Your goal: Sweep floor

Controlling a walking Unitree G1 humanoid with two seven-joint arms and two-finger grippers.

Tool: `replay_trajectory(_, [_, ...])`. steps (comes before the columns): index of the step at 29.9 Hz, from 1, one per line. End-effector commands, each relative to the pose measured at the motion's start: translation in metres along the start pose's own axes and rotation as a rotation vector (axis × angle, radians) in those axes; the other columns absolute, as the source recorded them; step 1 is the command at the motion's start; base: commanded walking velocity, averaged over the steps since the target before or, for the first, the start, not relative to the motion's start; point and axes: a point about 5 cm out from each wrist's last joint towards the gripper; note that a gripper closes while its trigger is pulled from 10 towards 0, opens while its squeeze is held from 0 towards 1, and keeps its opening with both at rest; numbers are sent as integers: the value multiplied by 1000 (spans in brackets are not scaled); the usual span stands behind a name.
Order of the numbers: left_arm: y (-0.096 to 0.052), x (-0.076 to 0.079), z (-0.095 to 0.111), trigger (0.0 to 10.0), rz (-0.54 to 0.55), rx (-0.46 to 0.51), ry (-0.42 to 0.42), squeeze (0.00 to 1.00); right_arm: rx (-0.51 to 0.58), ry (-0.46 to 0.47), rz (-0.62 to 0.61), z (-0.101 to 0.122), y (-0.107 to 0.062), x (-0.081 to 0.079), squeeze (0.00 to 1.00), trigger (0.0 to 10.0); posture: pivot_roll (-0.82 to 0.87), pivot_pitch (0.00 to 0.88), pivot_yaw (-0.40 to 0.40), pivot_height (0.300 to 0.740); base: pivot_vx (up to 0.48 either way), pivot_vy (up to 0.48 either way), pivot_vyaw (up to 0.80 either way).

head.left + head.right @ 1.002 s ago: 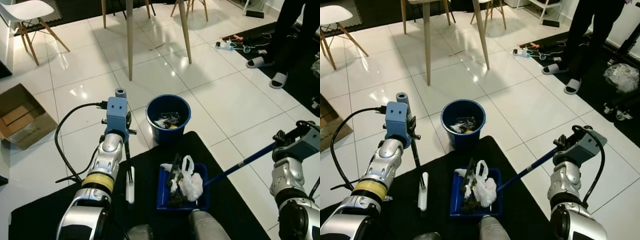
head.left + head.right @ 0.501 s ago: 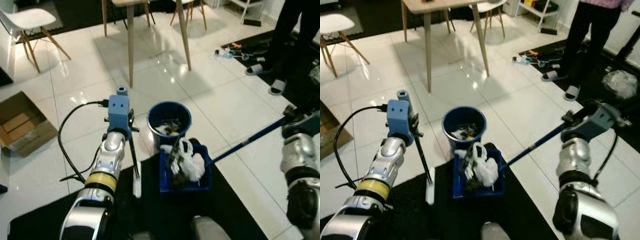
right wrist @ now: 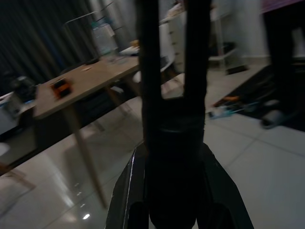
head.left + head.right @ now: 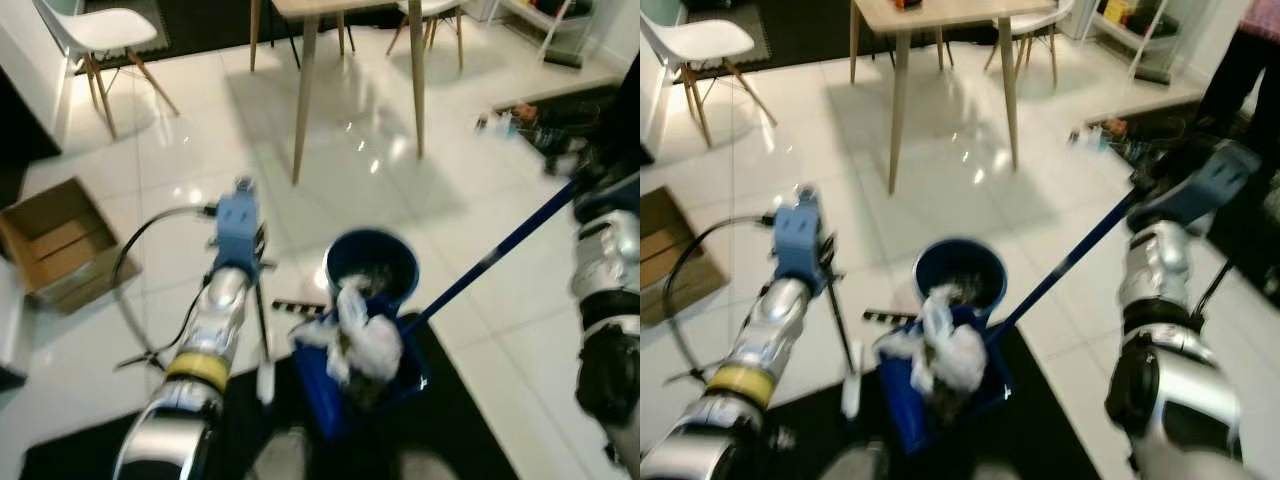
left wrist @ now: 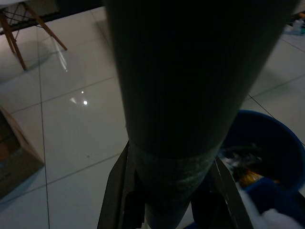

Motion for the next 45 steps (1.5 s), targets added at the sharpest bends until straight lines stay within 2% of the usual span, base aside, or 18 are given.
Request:
replay_trajectory(1, [1, -2, 2, 10000, 8, -1, 23, 0, 35, 10, -1, 11, 4, -1, 0, 10000, 3, 0, 18, 740, 364, 0, 0])
replay_trajectory(12, [1, -7, -1, 10000, 29, -21, 16, 0, 52, -14, -12, 25, 11, -4, 0, 10000, -1, 0, 18, 740, 216, 0, 0])
replay_trajectory(18, [1, -8, -3, 10000, 20, -31, 18, 0, 87, -45, -43, 47, 18, -4, 0, 10000, -4, 5, 19, 740, 0, 0, 0])
replay_trajectory(21, [1, -8, -5, 10000, 15, -37, 29, 0, 133, -57, -83, 69, 22, 1, 0, 10000, -4, 6, 20, 740, 0, 0, 0])
replay_trajectory(22, [1, -8, -5, 10000, 15, -37, 29, 0, 133, -57, -83, 69, 22, 1, 0, 10000, -4, 6, 20, 740, 0, 0, 0])
replay_trajectory(23, [1, -9, -5, 10000, 16, -37, 35, 0, 166, -51, -96, 81, 24, 4, 0, 10000, -4, 7, 21, 740, 0, 0, 0])
replay_trajectory(24, [1, -9, -5, 10000, 16, -37, 35, 0, 166, -51, -96, 81, 24, 4, 0, 10000, -4, 7, 21, 740, 0, 0, 0])
replay_trajectory(25, [1, -11, -4, 10000, 22, -35, 37, 0, 206, -51, -111, 96, 25, 6, 0, 10000, -4, 6, 23, 740, 0, 0, 0])
replay_trajectory(26, [1, -11, -4, 10000, 22, -35, 37, 0, 206, -51, -111, 96, 25, 6, 0, 10000, -4, 6, 23, 740, 0, 0, 0])
replay_trajectory(27, [1, -12, -4, 10000, 26, -34, 39, 0, 246, -50, -123, 109, 26, 8, 0, 10000, -4, 6, 23, 740, 0, 0, 0])
replay_trajectory(28, [1, -12, -4, 10000, 26, -34, 39, 0, 246, -50, -123, 109, 26, 8, 0, 10000, -4, 6, 23, 740, 0, 0, 0])
replay_trajectory(30, [2, -15, -3, 10000, 32, -32, 41, 0, 328, -48, -146, 141, 26, 11, 0, 10000, -9, 7, 25, 740, 0, 0, 0])
replay_trajectory(32, [3, -15, -2, 10000, 32, -30, 40, 0, 369, -58, -151, 160, 25, 12, 0, 10000, -10, 8, 24, 740, 0, 0, 0])
replay_trajectory(35, [3, -15, -2, 10000, 30, -28, 38, 0, 392, -73, -151, 172, 24, 14, 0, 10000, -10, 8, 22, 740, 0, 0, 0])
replay_trajectory(45, [2, -11, -2, 10000, 46, -13, 31, 0, 427, -165, -186, 178, 16, 29, 0, 10000, -16, 17, 22, 740, 0, 0, 0])
Point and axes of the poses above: a point about 5 cm out from each wrist's last joint towards the gripper, its own y axis pointing out of the wrist towards the gripper, its own z axis along the axis of the wrist's last joint, x = y × z, and after that the axes turned 5 degrees about y, right-handed
